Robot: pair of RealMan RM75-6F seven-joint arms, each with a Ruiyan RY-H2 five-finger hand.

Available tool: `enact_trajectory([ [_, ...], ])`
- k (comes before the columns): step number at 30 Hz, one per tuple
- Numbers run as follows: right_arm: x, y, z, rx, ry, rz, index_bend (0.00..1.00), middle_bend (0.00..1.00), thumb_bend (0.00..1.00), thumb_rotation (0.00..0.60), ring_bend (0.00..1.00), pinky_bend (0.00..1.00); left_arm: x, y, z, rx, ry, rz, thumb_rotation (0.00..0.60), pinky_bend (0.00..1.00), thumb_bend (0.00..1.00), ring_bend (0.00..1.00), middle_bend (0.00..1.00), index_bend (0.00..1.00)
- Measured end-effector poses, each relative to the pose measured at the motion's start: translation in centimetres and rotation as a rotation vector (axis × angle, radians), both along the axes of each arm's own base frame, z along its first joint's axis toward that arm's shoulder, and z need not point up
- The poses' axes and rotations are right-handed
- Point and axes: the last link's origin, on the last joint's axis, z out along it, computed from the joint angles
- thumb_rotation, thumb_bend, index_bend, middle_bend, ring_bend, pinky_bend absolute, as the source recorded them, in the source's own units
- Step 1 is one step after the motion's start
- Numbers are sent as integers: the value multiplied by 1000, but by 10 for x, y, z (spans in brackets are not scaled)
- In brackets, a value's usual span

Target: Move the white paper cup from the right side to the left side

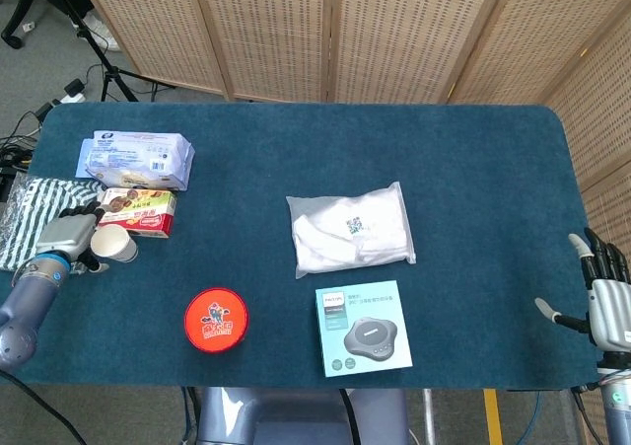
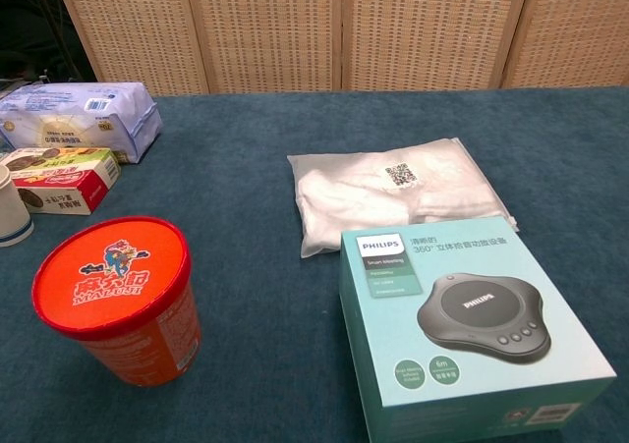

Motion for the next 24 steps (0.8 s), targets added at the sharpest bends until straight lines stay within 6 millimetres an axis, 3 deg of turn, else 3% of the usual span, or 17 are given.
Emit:
enact_trajectory([
  [12,0,1,-2,22,22,4,81,0,184,600,0,0,55,-9,38,152,-206,-115,600,0,198,0,0,37],
  [18,2,0,-8,63,37,5,80,0,182,600,0,0,68,-40,51,278,-214,-258,600,0,191,0,0,37],
  [24,9,0,-17,100,80,31,81,0,184,600,0,0,53,-89,37,317,-197,-366,600,0,190,0,0,37],
])
